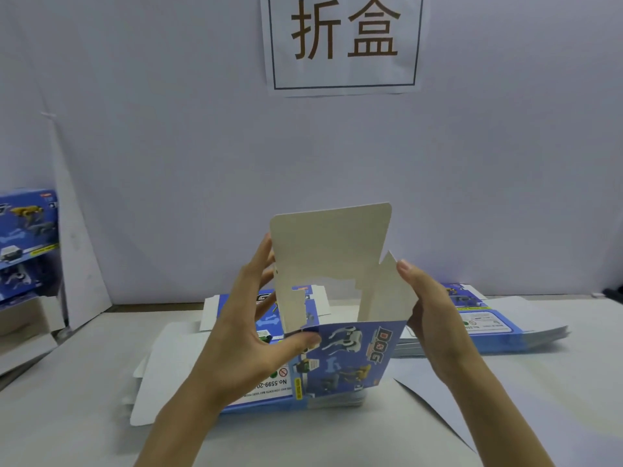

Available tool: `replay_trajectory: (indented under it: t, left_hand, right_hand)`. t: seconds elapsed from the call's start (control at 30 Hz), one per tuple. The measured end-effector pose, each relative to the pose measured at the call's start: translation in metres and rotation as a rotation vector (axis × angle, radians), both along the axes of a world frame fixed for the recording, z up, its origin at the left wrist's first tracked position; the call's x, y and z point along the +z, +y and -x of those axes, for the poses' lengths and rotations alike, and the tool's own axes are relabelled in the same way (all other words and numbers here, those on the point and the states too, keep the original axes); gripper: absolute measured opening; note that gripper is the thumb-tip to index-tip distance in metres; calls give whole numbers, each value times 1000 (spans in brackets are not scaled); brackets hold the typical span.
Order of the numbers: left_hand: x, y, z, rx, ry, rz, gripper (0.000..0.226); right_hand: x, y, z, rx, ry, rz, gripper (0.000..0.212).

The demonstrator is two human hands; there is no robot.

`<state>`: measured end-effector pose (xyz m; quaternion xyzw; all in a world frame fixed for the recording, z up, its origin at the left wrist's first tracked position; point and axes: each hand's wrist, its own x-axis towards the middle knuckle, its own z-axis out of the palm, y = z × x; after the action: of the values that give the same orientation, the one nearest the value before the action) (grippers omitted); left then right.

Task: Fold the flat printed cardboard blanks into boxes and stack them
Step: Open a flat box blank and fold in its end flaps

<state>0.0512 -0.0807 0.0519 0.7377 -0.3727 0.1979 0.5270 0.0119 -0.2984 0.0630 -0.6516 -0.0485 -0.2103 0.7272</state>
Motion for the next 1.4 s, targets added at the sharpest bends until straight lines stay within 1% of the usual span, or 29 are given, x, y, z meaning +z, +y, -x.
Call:
replay_trajectory:
  t: [0.03, 0.1, 0.23, 0.3, 0.37, 0.43, 0.5, 0.53, 0.57, 0.67, 0.7, 0.73, 0.83, 0.9, 0.97, 1.03, 1.1, 1.2, 1.27, 1.4]
  left_hand:
    - [-1, -1, -1, 1, 7, 5, 111]
    - [-2, -1, -2, 8, 14, 13, 113]
    - [-3, 0, -5, 22, 23, 45, 112]
    - [-3, 0, -5, 21, 36, 63, 108]
    - [-4, -2, -5, 20, 43, 69, 104]
    - [-5, -2, -4, 19, 45, 75, 103]
    - [-4, -1, -4, 16, 33, 84, 103]
    - [-3, 1, -4, 16, 24, 85, 104]
    - [-3, 2, -4, 17, 19, 83, 105]
    - [-1, 5, -6, 27, -2, 94, 105]
    - [-1, 6, -6, 33, -8, 99, 105]
    - [0, 7, -7, 36, -11, 102, 104]
    - [-2, 9, -9, 27, -16, 111, 103]
    - [-3, 9, -10, 29, -17, 91, 105]
    - [-4, 6, -9, 41, -27, 59, 102]
    - [-4, 2, -8, 67, -63, 42, 92]
    - [-4, 0, -7, 102, -134, 9, 83]
    - [-5, 4, -11, 137, -232, -32, 77]
    - [-7, 6, -15, 141, -243, -22, 78]
    - [-14, 3, -19, 99, -202, 34, 68]
  right_hand:
    - [-1, -1, 0, 17, -9, -35, 25]
    - [-4, -3, -2, 71, -24, -119, 20]
    - [-15, -2, -10, 141, -3, -339, 23]
    - [-22, 1, -13, 227, -42, -320, 29]
    - [-27, 2, -15, 258, -48, -269, 34]
    - [-28, -1, -15, 237, 8, -220, 47]
    - [-25, -6, -14, 144, 41, -95, 62]
    - [-22, -9, -13, 67, 28, -13, 64]
    - [-18, -12, -11, -19, -17, 61, 59]
    - [-4, -19, -3, -259, -238, 233, 26]
    - [-1, -20, 1, -315, -289, 306, 19]
    - [2, -20, 4, -350, -323, 394, 17]
    - [3, -13, 9, -400, -377, 694, 30]
    - [0, -11, 7, -466, -375, 821, 33]
    - [-2, -11, 6, -521, -353, 853, 31]
    - [-1, -13, 7, -532, -337, 842, 33]
    - [2, -14, 9, -553, -361, 854, 31]
    - [4, -11, 11, -552, -397, 905, 36]
    - [3, -8, 11, -524, -387, 919, 37]
    - [1, -9, 9, -543, -389, 924, 30]
